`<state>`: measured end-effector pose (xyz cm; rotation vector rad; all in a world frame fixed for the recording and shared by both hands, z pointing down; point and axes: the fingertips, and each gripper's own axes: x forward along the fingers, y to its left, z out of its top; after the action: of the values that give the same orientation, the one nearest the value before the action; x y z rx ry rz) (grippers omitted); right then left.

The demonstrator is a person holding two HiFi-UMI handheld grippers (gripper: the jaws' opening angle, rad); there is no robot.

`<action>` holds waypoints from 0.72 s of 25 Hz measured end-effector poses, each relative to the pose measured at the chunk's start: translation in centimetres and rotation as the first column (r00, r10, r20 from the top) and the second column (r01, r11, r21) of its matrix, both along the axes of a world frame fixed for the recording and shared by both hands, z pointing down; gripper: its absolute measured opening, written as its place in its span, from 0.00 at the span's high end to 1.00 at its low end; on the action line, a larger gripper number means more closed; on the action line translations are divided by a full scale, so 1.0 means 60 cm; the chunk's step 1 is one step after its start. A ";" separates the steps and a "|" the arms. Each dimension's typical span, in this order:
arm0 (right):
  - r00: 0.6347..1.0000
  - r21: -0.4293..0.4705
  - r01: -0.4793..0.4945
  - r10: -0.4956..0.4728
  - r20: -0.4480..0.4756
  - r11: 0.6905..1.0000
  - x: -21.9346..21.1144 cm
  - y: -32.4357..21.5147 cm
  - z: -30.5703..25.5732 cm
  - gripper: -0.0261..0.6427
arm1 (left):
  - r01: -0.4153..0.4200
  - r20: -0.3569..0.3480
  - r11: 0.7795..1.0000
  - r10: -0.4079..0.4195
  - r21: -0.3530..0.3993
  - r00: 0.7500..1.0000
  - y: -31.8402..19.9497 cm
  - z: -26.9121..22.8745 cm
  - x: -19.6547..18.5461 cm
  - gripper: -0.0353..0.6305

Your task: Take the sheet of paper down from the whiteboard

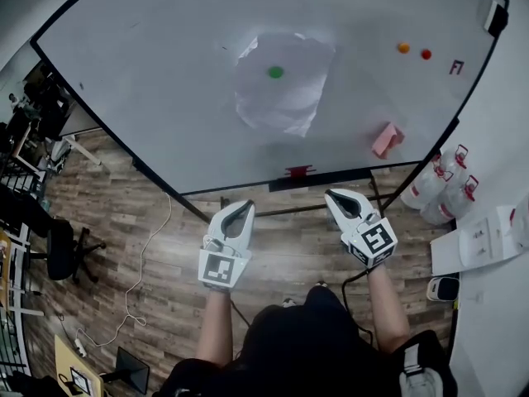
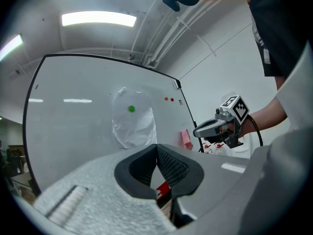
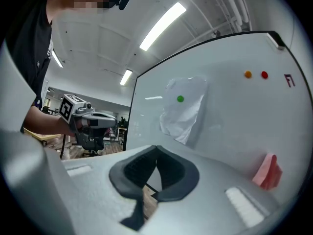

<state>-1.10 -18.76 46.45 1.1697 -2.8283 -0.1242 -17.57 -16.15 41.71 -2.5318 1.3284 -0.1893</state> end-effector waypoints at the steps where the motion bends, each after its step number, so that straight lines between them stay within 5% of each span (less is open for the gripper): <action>1: 1.000 0.002 0.009 -0.009 0.000 1.000 0.001 -0.008 -0.002 0.96 | 0.012 -0.006 1.000 -0.012 0.000 1.000 -0.005 -0.002 0.000 0.93; 18: 0.985 0.021 0.171 -0.170 -0.014 0.985 0.047 -0.102 -0.038 0.95 | 0.146 -0.018 0.989 -0.145 0.028 0.989 -0.083 -0.039 0.077 0.93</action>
<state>1.73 -24.90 44.19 0.9248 -2.9193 -0.1725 -12.94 -21.11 39.37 -2.4185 1.5121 -0.1776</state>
